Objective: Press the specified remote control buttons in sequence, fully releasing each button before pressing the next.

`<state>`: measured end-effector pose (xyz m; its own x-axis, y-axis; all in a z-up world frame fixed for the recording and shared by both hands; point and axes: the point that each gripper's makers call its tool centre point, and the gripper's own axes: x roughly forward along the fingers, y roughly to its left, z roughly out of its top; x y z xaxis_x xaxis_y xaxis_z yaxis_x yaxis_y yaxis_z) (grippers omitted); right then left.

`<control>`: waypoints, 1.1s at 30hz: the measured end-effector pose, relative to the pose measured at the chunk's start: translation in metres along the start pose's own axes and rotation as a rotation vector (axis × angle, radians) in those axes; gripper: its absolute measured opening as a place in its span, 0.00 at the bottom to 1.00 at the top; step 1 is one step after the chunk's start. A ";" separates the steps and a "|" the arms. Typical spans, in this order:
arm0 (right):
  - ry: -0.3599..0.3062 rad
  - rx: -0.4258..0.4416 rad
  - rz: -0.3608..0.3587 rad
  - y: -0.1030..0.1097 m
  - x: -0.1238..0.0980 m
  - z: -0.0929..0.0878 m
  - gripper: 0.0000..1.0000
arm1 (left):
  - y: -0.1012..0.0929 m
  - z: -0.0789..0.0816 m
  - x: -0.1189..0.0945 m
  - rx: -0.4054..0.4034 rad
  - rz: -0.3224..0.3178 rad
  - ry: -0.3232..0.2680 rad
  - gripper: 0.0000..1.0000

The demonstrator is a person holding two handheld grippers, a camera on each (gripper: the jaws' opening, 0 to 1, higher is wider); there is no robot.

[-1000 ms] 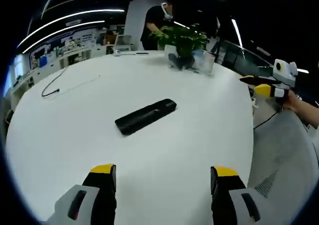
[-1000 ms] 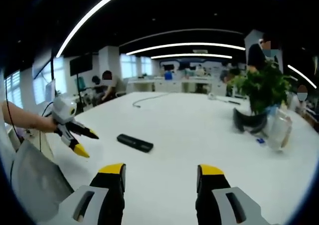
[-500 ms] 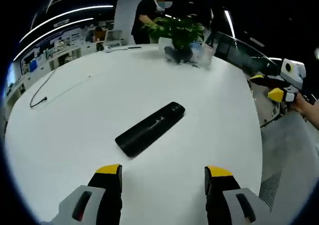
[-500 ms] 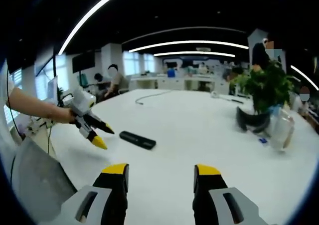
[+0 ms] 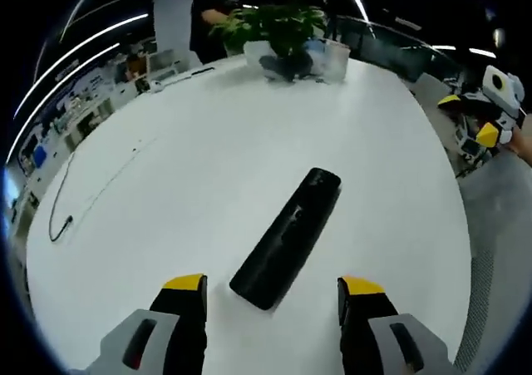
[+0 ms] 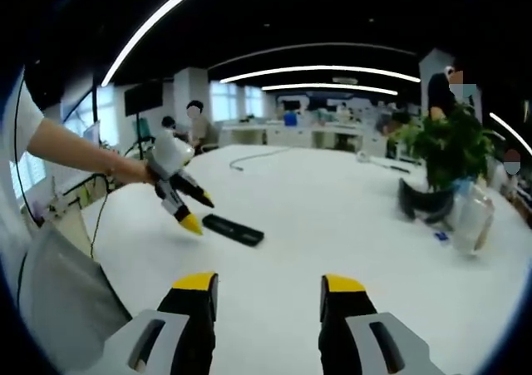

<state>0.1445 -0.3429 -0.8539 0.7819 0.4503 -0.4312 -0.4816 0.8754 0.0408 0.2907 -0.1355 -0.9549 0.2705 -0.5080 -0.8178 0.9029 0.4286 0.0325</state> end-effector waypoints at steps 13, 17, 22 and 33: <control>0.003 0.010 -0.001 -0.002 0.000 -0.001 0.44 | -0.007 0.027 0.029 0.171 -0.069 0.048 0.55; 0.011 0.009 0.001 -0.002 0.000 -0.003 0.42 | -0.008 0.029 0.033 0.195 -0.113 0.053 0.53; 0.009 0.012 0.002 -0.002 0.001 -0.003 0.41 | -0.015 0.027 0.032 0.200 -0.156 0.051 0.44; 0.007 0.009 0.010 -0.001 0.001 -0.002 0.39 | -0.033 0.027 0.028 0.327 -0.179 0.059 0.25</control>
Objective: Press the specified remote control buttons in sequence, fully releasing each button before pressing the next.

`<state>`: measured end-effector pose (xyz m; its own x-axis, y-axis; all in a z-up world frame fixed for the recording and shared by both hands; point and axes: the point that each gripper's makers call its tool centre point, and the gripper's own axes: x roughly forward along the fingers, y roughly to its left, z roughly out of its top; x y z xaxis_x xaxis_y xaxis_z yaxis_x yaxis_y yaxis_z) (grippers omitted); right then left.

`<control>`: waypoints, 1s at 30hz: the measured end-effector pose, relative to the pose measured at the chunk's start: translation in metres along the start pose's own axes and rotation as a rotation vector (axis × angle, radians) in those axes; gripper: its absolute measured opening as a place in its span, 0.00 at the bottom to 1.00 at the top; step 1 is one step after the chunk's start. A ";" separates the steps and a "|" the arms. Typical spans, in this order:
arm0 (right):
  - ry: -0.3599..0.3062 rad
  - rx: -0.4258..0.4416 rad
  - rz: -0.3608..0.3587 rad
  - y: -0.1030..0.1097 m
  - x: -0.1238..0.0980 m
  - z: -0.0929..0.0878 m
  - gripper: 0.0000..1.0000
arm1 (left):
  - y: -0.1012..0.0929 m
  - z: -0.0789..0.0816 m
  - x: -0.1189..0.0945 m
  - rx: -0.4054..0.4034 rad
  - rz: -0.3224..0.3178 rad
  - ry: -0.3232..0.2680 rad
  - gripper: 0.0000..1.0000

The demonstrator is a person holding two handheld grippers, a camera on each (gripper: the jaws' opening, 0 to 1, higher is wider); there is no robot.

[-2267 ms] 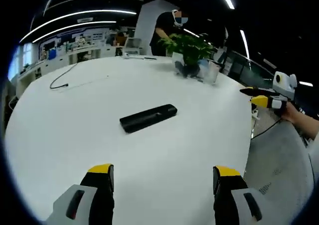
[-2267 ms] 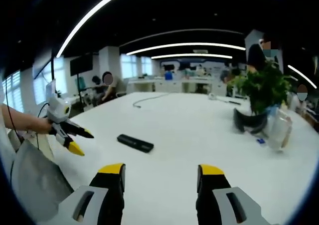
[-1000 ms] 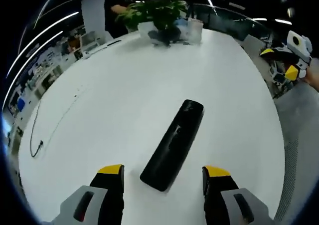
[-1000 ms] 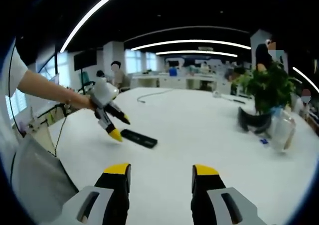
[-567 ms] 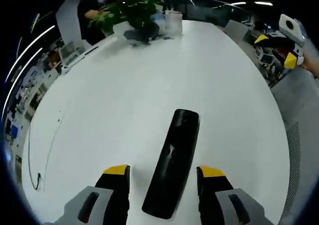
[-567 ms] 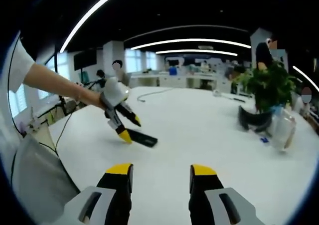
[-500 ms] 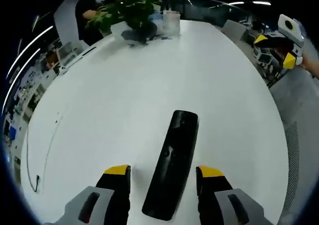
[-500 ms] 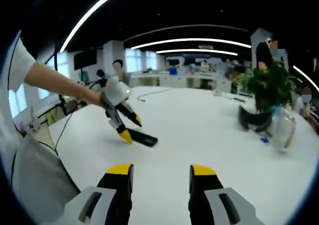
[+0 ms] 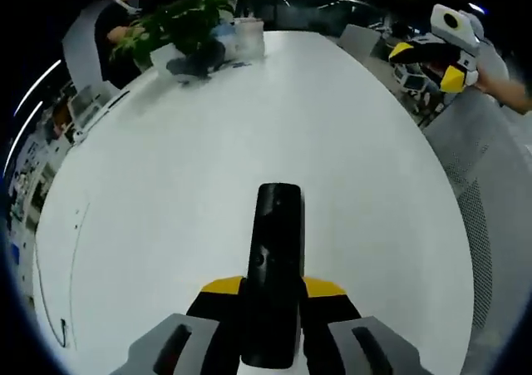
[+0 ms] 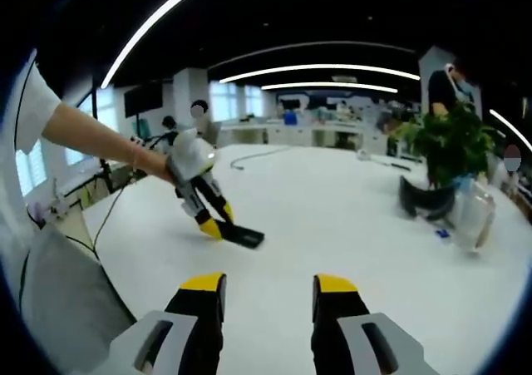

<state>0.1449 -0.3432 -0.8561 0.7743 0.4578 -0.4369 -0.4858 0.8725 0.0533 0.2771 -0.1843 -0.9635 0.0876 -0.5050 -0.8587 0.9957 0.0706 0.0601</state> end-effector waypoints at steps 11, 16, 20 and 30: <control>0.006 -0.006 0.006 0.001 0.000 -0.001 0.37 | -0.003 -0.002 -0.001 -0.103 0.014 0.002 0.24; -0.002 0.002 0.005 0.000 0.000 0.000 0.37 | -0.010 -0.004 -0.002 -0.124 0.006 -0.007 0.24; 0.011 -0.008 0.013 0.003 0.001 -0.002 0.36 | -0.021 -0.006 -0.004 -0.122 -0.001 -0.008 0.24; 0.026 -0.024 0.022 0.005 0.001 -0.004 0.35 | -0.042 -0.010 -0.008 -0.146 0.018 -0.010 0.24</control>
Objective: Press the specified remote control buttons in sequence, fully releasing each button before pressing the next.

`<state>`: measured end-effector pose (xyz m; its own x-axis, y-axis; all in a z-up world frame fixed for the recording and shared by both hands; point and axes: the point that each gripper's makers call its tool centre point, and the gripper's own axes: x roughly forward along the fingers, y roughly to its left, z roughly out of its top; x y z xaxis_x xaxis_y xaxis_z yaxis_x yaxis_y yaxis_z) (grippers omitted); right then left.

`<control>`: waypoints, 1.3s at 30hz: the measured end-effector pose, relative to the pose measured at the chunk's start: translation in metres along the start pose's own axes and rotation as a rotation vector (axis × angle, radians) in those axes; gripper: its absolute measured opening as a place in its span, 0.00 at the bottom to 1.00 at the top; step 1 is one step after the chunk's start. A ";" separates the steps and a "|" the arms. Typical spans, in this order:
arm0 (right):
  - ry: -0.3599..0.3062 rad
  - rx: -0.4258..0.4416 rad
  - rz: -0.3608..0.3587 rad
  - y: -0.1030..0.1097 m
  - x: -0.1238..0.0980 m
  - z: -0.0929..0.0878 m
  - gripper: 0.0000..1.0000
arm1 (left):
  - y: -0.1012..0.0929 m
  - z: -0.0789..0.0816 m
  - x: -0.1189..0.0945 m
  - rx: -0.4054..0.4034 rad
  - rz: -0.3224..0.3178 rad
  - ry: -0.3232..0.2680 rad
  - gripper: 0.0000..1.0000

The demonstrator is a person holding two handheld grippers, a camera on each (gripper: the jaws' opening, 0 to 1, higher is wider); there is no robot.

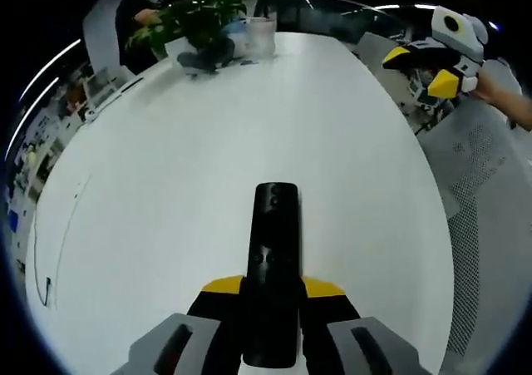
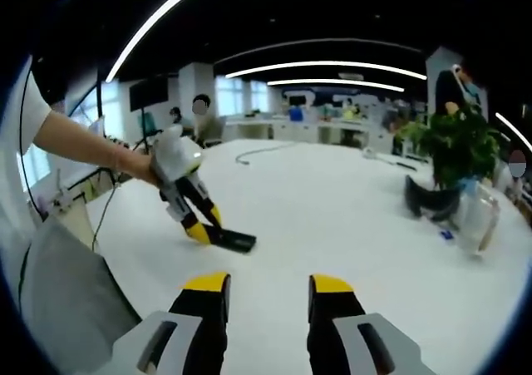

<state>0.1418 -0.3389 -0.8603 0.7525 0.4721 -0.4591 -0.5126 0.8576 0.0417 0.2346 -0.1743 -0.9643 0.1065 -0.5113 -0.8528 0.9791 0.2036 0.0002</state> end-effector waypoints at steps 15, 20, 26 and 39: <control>0.002 -0.008 0.004 0.001 -0.001 0.000 0.33 | -0.022 -0.006 -0.004 -0.013 0.016 0.017 0.24; 0.005 -0.014 0.008 0.002 0.000 0.000 0.32 | -0.028 -0.009 -0.005 -0.019 0.016 0.013 0.24; 0.010 -0.023 0.012 0.004 0.000 -0.001 0.31 | -0.036 -0.011 -0.006 -0.018 0.017 0.007 0.24; 0.019 -0.038 0.018 0.005 0.001 -0.002 0.30 | -0.054 -0.014 -0.007 -0.036 0.036 0.004 0.24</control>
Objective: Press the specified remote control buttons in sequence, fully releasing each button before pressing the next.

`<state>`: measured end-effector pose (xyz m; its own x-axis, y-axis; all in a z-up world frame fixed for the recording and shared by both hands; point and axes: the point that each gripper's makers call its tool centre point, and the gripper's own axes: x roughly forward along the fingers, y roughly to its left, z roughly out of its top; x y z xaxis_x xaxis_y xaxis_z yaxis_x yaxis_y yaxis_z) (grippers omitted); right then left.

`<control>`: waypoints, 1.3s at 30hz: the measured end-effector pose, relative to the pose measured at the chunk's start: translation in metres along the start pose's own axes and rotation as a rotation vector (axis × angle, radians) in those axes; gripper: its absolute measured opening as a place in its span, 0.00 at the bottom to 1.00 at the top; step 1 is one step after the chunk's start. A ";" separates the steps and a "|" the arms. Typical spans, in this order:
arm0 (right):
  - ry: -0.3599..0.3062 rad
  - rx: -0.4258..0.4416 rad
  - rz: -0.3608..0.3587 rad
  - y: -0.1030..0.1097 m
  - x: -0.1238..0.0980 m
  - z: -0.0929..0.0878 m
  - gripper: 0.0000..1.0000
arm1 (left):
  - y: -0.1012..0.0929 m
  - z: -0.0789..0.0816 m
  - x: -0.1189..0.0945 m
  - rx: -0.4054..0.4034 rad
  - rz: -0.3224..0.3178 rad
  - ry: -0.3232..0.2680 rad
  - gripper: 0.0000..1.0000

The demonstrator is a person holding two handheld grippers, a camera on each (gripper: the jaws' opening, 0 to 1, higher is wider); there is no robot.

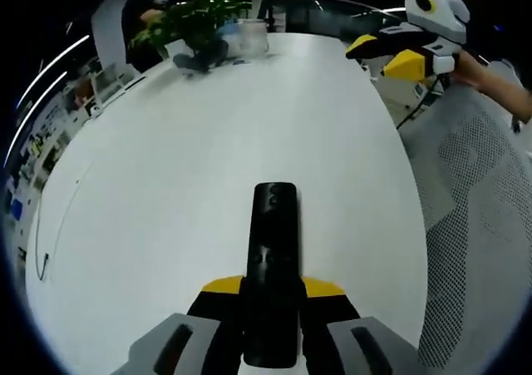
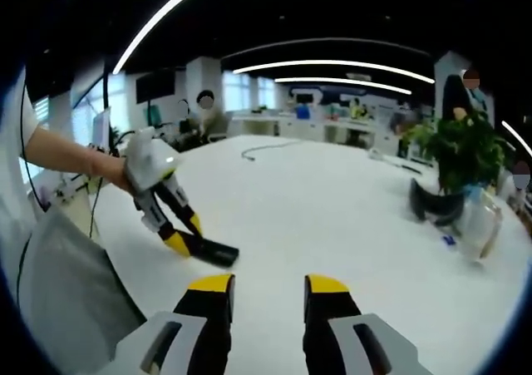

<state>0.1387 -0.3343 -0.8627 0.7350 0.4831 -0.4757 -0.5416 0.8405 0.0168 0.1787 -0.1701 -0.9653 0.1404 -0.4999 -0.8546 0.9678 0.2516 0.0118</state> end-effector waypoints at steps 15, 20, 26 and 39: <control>0.011 -0.008 0.001 0.000 0.000 -0.002 0.30 | -0.019 -0.005 -0.003 -0.026 0.008 -0.008 0.24; 0.012 -0.006 -0.002 -0.001 0.000 -0.002 0.30 | -0.026 -0.006 -0.004 -0.030 0.009 -0.015 0.24; 0.018 -0.010 -0.001 -0.001 0.001 -0.003 0.30 | -0.034 -0.007 -0.005 -0.026 0.009 -0.020 0.24; 0.041 -0.034 0.009 0.002 0.002 -0.006 0.29 | -0.052 -0.010 -0.007 -0.024 0.005 -0.030 0.24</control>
<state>0.1363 -0.3331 -0.8692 0.7128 0.4799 -0.5116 -0.5623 0.8269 -0.0078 0.1258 -0.1714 -0.9652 0.1519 -0.5235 -0.8384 0.9617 0.2741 0.0031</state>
